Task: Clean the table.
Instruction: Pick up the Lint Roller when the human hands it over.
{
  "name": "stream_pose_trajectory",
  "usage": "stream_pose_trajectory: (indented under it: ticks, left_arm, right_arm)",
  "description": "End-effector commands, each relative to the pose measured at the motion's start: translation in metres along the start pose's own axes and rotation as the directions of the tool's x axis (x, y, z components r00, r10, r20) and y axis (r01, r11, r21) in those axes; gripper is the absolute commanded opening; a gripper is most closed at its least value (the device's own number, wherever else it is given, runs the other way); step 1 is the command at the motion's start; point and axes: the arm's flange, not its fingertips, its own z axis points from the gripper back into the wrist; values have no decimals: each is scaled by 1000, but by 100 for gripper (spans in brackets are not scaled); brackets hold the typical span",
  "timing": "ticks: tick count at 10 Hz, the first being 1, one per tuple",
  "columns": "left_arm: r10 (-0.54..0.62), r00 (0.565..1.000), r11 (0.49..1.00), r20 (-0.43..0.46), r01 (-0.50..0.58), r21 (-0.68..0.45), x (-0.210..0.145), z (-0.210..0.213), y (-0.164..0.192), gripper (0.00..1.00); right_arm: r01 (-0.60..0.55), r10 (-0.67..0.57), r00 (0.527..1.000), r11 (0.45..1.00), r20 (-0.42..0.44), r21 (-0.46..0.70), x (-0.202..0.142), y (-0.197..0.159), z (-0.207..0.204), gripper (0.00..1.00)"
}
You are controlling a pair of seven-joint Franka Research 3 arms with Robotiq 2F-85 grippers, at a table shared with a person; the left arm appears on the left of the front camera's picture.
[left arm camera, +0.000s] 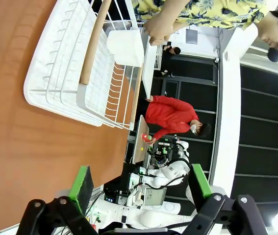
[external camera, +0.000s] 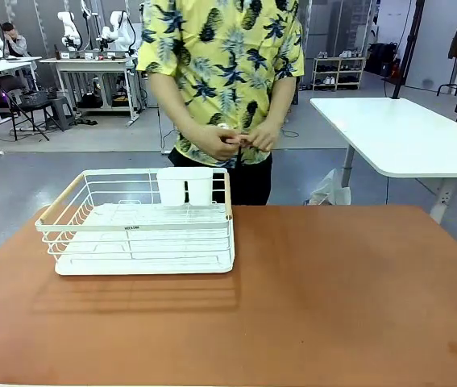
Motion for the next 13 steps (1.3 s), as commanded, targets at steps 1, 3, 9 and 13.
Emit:
stream_pose_trajectory:
  ticks: [1, 3, 9, 13]
  left_arm:
    - [-4, 1000, 1000, -13, 4, -8, -2, 4, -2, 100]
    - [-4, 1000, 1000, -13, 4, -8, -2, 4, -2, 100]
    - [-4, 1000, 1000, -13, 4, -8, -2, 4, -2, 100]
    - [-4, 1000, 1000, -13, 4, -8, -2, 4, -2, 100]
  right_arm:
    - [-5, 5, 1000, 1000, 19, -8, -5, 4, -1, 100]
    - [-5, 5, 1000, 1000, 19, -8, -5, 4, -1, 100]
    - [-5, 5, 1000, 1000, 19, -8, -5, 4, -1, 100]
    - [-5, 5, 1000, 1000, 19, -8, -5, 4, -1, 100]
